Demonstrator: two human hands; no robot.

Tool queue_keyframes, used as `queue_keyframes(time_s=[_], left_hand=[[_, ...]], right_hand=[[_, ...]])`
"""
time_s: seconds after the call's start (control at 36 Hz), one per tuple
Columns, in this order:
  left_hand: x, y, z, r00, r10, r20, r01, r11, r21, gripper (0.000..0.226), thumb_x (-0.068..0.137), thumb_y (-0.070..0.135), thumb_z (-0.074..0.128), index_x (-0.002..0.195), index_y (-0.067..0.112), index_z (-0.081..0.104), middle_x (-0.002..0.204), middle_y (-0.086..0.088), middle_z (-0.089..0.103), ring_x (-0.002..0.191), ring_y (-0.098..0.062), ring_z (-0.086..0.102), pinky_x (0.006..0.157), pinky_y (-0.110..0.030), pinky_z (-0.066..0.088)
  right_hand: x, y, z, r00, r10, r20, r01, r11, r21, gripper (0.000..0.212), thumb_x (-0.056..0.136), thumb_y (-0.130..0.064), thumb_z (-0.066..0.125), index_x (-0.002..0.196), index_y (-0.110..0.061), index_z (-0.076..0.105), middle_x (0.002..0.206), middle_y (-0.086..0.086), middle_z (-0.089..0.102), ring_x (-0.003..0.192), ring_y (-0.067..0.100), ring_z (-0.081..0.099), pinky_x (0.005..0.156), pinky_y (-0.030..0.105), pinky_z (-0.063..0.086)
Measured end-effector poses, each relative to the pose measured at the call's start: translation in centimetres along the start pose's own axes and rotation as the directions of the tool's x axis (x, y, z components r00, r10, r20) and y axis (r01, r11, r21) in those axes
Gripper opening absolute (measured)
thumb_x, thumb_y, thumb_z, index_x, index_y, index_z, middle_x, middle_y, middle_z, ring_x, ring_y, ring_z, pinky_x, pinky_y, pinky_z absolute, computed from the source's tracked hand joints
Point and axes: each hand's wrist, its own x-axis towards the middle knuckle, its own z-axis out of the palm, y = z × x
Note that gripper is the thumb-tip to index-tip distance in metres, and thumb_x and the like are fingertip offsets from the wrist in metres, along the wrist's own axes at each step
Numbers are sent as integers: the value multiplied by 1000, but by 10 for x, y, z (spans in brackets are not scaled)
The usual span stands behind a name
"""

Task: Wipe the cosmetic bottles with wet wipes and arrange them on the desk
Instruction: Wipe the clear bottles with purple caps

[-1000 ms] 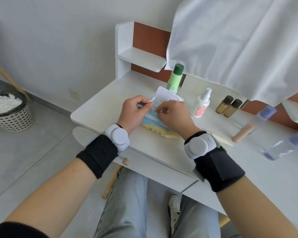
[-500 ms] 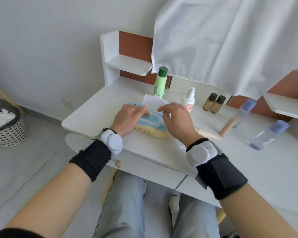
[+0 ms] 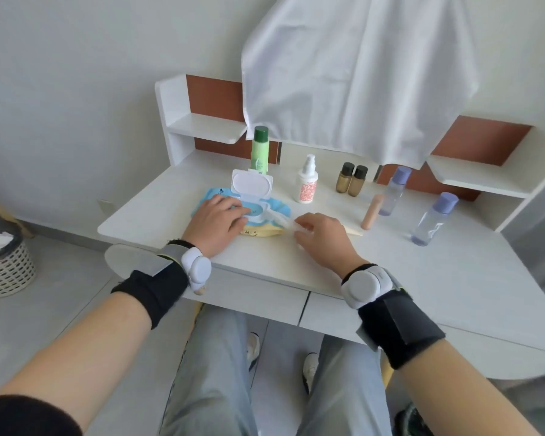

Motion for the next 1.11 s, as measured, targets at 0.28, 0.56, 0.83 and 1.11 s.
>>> queue_keyframes(time_s=[0.28,0.56,0.83,1.11], left_hand=[[5,39,-11,985,-138,-108,138,990,-9,28,90,6,51,111,10,69,114,-9,68,109,-33,55,97,-39,35],[21,138,-31,939,-168,301,345,440,-829,29,91,29,63,117,16,59,108,-2,66,97,-13,64,84,-34,55],[43,153,-27,914,-230,335,398,336,-854,24,95,16,55,105,-6,57,104,-26,65,94,-36,65,87,-44,55],[70,167,-34,918,-146,368,387,136,-912,30,80,24,67,73,19,37,73,-7,37,71,-20,40,65,-33,33]], right_hand=[[-20,-1,-38,968,250,-3,-202,788,582,21,96,-23,55,78,-16,64,71,-4,54,68,15,49,63,26,40],[-38,0,-56,963,250,105,-231,557,798,20,97,-22,49,95,-5,60,85,18,56,80,29,54,75,38,41],[-38,14,-70,960,281,-1,-191,656,730,26,99,-20,49,103,-8,72,107,11,73,101,22,69,92,34,55],[-29,18,-85,904,361,-229,-97,696,712,33,90,-13,49,58,-14,48,56,-3,46,59,16,40,59,28,34]])
